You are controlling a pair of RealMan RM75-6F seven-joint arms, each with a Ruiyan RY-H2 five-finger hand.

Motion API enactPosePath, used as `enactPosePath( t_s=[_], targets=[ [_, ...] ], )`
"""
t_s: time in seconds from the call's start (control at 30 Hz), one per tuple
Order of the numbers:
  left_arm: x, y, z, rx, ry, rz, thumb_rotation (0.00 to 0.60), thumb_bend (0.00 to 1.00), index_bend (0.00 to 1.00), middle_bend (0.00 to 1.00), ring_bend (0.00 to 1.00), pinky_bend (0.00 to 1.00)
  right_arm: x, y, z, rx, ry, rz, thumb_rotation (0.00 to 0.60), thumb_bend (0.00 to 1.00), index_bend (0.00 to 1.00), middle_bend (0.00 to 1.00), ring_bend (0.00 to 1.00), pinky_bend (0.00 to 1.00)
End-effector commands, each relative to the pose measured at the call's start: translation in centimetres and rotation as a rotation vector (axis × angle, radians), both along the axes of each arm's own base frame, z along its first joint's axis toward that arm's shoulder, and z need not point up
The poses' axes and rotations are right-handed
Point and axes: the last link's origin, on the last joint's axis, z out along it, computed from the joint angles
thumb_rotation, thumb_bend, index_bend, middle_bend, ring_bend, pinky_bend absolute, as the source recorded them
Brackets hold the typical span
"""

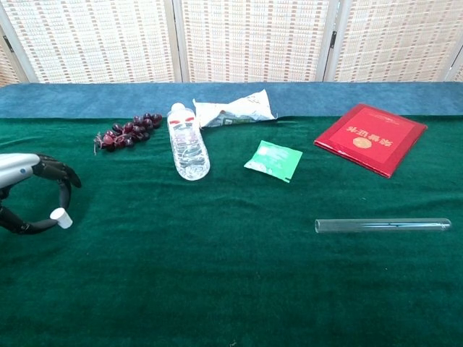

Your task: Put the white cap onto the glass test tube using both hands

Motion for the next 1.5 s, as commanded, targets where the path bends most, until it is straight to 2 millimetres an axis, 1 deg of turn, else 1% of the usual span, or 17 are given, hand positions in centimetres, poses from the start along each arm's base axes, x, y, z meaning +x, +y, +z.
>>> enactPosePath(
  t_s=[0.03, 0.17, 0.27, 0.33, 0.4, 0.47, 0.5, 0.53, 0.57, 0.63, 0.7, 0.73, 0.83, 0.9, 1.07, 1.23, 1.5],
  targets=[
    [0.5, 0.4, 1.4, 0.034, -0.049, 0.001, 0.600, 0.52, 0.60, 0.28, 0.16, 0.00, 1.1, -0.9, -0.2, 0.012, 0.003, 0.035, 0.592, 0.31, 0.00, 0.06, 0.11, 0.00],
    [1.2, 0.7, 2.8, 0.071, -0.107, -0.003, 0.600, 0.53, 0.61, 0.29, 0.16, 0.00, 2.8, -2.1, -1.2, 0.073, -0.005, 0.071, 0.591, 0.31, 0.00, 0.09, 0.17, 0.06],
    [1.5, 0.6, 3.6, 0.090, -0.126, -0.011, 0.600, 0.53, 0.61, 0.29, 0.16, 0.00, 3.9, -2.9, -2.2, 0.123, 0.006, 0.089, 0.589, 0.31, 0.01, 0.16, 0.25, 0.18],
    [1.5, 0.4, 4.0, 0.096, -0.128, -0.016, 0.600, 0.53, 0.61, 0.29, 0.16, 0.00, 4.6, -3.4, -3.0, 0.148, 0.022, 0.099, 0.590, 0.31, 0.06, 0.24, 0.35, 0.30],
    [1.5, 0.3, 4.1, 0.097, -0.128, -0.016, 0.600, 0.53, 0.61, 0.29, 0.16, 0.00, 5.0, -3.7, -3.7, 0.177, 0.027, 0.099, 0.591, 0.31, 0.08, 0.29, 0.40, 0.38],
    [1.4, 0.0, 4.2, 0.095, -0.127, -0.012, 0.600, 0.53, 0.61, 0.29, 0.16, 0.00, 5.4, -4.0, -4.4, 0.199, 0.033, 0.097, 0.590, 0.31, 0.09, 0.32, 0.44, 0.42],
    [1.3, -0.1, 4.2, 0.093, -0.127, -0.008, 0.600, 0.53, 0.61, 0.29, 0.16, 0.00, 5.5, -4.2, -4.7, 0.208, 0.037, 0.096, 0.590, 0.31, 0.10, 0.35, 0.48, 0.47],
    [1.2, -0.2, 4.2, 0.092, -0.126, -0.005, 0.600, 0.53, 0.61, 0.29, 0.16, 0.00, 5.6, -4.4, -5.0, 0.214, 0.038, 0.093, 0.590, 0.31, 0.12, 0.43, 0.58, 0.57],
    [1.1, -0.2, 4.2, 0.091, -0.124, -0.003, 0.600, 0.53, 0.61, 0.29, 0.16, 0.00, 5.7, -4.5, -5.4, 0.225, 0.037, 0.087, 0.591, 0.31, 0.14, 0.49, 0.65, 0.63],
    [0.9, -0.2, 4.2, 0.089, -0.123, 0.002, 0.600, 0.53, 0.61, 0.29, 0.16, 0.00, 5.9, -4.7, -6.1, 0.255, 0.028, 0.074, 0.591, 0.31, 0.19, 0.69, 0.85, 0.83],
    [0.8, -0.2, 4.2, 0.086, -0.121, 0.006, 0.600, 0.53, 0.61, 0.29, 0.16, 0.00, 6.1, -4.9, -6.8, 0.280, 0.029, 0.067, 0.590, 0.31, 0.24, 0.83, 0.97, 0.95],
    [0.8, -0.2, 4.2, 0.084, -0.119, 0.007, 0.600, 0.53, 0.61, 0.29, 0.16, 0.00, 6.2, -4.9, -7.1, 0.286, 0.030, 0.066, 0.590, 0.31, 0.27, 0.89, 1.00, 0.99],
    [0.7, -0.2, 4.1, 0.075, -0.112, 0.010, 0.600, 0.53, 0.61, 0.29, 0.16, 0.00, 6.4, -5.0, -8.4, 0.315, 0.029, 0.052, 0.591, 0.31, 0.34, 0.98, 1.00, 1.00],
    [0.7, -0.2, 3.9, 0.068, -0.109, 0.011, 0.600, 0.53, 0.61, 0.29, 0.16, 0.00, 6.5, -5.1, -9.2, 0.330, 0.027, 0.042, 0.591, 0.31, 0.36, 1.00, 1.00, 1.00],
    [0.5, -0.3, 3.7, 0.059, -0.108, 0.017, 0.600, 0.53, 0.61, 0.29, 0.15, 0.00, 6.5, -5.1, -10.8, 0.347, 0.028, 0.022, 0.590, 0.31, 0.40, 1.00, 1.00, 1.00],
    [0.2, -0.4, 3.5, 0.055, -0.109, 0.023, 0.600, 0.53, 0.61, 0.29, 0.15, 0.00, 5.6, -5.3, -12.2, 0.326, 0.006, -0.026, 0.589, 0.31, 0.46, 1.00, 1.00, 1.00],
    [0.0, -0.5, 3.3, 0.044, -0.106, 0.029, 0.600, 0.53, 0.60, 0.29, 0.15, 0.00, 4.3, -5.2, -13.8, 0.324, 0.016, -0.080, 0.590, 0.31, 0.47, 1.00, 1.00, 1.00]
  ],
)
